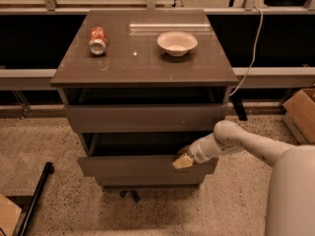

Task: Open middle drawer

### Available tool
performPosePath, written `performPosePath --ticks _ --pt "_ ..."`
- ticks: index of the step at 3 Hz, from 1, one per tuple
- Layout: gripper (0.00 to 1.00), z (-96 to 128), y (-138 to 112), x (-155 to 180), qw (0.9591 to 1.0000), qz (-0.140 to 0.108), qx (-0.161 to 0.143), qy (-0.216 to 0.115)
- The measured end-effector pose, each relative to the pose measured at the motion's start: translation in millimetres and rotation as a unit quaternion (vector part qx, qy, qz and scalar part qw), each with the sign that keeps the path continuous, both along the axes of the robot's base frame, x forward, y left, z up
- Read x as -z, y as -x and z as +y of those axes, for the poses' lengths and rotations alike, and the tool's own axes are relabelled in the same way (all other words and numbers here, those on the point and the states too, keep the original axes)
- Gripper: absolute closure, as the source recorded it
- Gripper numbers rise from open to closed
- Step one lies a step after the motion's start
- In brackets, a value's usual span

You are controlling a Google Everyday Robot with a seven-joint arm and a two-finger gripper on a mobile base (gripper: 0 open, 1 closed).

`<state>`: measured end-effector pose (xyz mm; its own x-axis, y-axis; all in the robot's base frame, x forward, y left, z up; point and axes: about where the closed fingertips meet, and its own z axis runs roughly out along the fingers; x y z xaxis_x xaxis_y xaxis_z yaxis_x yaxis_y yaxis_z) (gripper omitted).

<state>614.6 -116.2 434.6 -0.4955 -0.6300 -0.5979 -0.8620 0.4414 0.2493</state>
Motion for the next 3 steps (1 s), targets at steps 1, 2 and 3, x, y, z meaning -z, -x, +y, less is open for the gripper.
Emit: performPosePath --ticks 1,2,3 --pt "0.0 0 0 -3 1.0 0.0 0.0 0.0" --pt "0.0 0 0 -4 1.0 0.0 0.0 0.0" --pt "0.0 -1 23 2 0.9994 0.032 0.007 0.013"
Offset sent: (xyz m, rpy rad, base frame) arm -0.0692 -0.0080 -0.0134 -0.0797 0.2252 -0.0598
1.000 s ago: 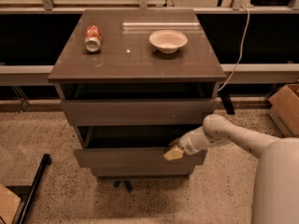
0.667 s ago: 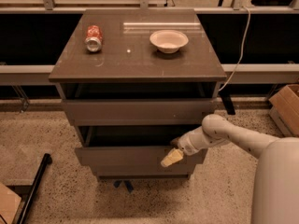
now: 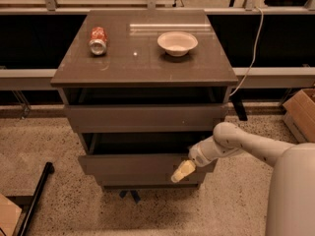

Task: Open middle drawer

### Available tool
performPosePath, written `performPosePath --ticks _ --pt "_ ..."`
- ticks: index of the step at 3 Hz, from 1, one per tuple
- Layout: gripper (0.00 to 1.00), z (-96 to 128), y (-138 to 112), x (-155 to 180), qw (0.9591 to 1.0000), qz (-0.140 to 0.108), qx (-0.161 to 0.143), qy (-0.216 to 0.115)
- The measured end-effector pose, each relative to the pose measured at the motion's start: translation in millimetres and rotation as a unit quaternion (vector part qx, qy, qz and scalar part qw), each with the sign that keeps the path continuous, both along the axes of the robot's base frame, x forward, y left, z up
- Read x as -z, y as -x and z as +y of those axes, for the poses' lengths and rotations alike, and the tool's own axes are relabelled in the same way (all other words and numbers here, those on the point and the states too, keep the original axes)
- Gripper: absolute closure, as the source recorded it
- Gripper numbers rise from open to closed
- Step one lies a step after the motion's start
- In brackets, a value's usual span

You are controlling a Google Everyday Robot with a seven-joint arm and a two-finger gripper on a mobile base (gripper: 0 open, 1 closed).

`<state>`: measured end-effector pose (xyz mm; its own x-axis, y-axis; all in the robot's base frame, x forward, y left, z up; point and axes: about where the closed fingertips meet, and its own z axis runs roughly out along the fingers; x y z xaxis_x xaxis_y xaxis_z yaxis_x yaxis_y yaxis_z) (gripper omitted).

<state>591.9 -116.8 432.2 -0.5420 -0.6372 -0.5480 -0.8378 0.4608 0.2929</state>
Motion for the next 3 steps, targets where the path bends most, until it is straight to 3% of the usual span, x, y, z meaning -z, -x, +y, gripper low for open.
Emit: performPosePath --ticks 1,3 --pt "0.19 0.0 0.0 -1.2 1.0 0.0 0.0 0.0" --pt "0.66 0.0 0.0 -3.6 1.0 0.0 0.0 0.0"
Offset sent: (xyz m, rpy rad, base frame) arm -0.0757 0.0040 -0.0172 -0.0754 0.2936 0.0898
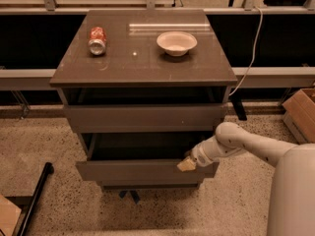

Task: Open middle drawer

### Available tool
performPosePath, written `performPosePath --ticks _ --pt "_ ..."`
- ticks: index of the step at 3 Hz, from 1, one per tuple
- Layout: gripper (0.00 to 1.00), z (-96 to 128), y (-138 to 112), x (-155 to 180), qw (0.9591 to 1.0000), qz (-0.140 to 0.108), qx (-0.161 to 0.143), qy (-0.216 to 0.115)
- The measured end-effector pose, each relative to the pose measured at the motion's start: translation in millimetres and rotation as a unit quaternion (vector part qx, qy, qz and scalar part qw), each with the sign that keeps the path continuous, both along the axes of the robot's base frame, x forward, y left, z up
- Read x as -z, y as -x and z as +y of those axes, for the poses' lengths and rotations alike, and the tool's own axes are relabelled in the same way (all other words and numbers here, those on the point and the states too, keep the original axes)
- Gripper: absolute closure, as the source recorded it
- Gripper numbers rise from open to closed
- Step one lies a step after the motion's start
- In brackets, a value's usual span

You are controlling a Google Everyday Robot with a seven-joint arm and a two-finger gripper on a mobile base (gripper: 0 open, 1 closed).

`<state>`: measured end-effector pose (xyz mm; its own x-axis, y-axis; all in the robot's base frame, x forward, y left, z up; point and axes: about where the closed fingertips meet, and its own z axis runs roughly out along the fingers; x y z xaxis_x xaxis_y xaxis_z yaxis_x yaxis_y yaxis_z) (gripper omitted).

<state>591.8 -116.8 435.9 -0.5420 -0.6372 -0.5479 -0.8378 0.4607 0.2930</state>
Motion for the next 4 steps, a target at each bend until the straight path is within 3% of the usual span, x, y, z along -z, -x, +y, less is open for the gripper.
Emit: performPosePath --ticks 1,2,3,4 --pt "0.89 0.0 0.0 0.0 1.0 0.0 0.0 0.0" --pt "0.92 0.0 0.0 0.0 1.0 0.0 0.0 0.0" --pt "0.61 0.7 0.4 0.6 1.0 0.001 -0.001 0.0" --pt "0.37 0.8 0.5 0.6 1.0 0.001 -0.001 0.0"
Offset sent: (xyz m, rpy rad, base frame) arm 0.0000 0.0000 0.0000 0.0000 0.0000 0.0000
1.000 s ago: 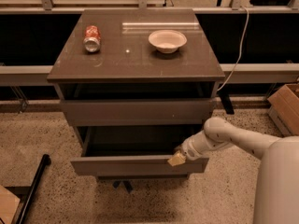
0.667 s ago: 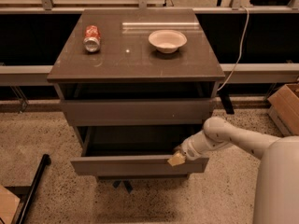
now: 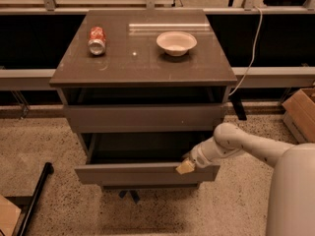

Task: Open middle drawer

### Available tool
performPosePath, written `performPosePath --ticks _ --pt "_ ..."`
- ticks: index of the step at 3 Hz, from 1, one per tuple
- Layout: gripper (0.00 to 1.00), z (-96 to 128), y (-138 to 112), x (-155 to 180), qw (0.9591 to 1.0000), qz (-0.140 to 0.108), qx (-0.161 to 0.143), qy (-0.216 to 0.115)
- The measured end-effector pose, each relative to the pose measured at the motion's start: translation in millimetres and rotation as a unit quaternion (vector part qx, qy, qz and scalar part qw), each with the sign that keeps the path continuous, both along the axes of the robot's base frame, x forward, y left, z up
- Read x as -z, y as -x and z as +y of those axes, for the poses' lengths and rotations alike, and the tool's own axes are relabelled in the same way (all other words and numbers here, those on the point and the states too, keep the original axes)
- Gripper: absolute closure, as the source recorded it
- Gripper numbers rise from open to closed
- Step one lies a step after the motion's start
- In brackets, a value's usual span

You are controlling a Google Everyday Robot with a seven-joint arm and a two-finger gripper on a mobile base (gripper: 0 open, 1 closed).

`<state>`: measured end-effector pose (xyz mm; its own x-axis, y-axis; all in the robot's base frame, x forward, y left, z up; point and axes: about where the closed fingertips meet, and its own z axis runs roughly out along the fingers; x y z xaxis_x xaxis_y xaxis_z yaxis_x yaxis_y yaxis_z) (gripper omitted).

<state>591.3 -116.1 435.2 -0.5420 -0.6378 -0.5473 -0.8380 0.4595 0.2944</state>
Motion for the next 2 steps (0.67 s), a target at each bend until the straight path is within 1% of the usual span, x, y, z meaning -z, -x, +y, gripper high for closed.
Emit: performPosePath --ticks 1,2 --pt "0.07 0.7 35.5 8.4 0.9971 0.051 -0.045 0.033" --pt "0.0 0.7 35.5 8.4 0.9971 0.051 -0.045 0.033"
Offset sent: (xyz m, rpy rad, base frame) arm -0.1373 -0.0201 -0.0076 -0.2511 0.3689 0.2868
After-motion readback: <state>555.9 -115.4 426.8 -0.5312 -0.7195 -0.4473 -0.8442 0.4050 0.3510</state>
